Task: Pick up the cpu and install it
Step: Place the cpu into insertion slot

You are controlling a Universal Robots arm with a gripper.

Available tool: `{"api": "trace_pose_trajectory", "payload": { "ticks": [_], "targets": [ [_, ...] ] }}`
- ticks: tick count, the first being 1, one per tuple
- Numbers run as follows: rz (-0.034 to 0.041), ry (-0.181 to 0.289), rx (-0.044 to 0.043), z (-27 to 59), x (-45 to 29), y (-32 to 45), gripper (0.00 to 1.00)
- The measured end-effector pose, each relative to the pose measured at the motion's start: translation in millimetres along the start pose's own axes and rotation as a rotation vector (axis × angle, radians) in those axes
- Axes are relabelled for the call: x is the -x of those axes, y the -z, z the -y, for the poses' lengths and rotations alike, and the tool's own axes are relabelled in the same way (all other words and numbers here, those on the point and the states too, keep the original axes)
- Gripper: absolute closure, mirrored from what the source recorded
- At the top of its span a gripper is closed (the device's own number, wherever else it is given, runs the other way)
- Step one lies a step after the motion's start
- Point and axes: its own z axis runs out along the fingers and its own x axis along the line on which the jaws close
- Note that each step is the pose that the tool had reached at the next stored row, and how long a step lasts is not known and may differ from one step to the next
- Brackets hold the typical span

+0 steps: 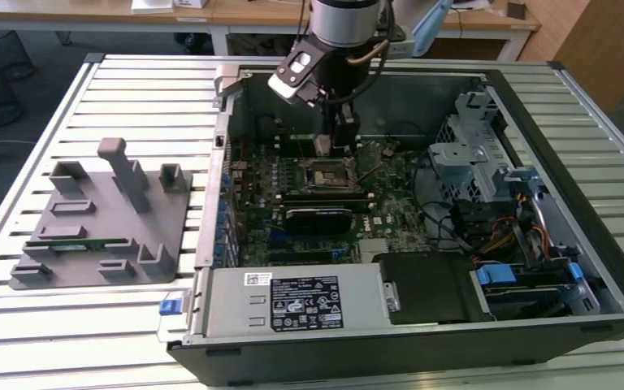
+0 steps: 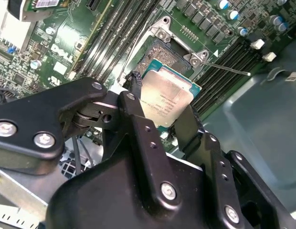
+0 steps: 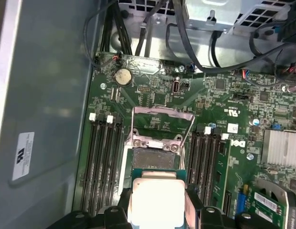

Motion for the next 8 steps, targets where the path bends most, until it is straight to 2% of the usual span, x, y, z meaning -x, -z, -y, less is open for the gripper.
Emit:
{"api": "trace_pose_trajectory", "payload": {
  "ticks": [8],
  "targets": [
    [0.0002, -0.002, -0.0001, -0.1, -0.4, -14.4, 0.47]
  ]
}}
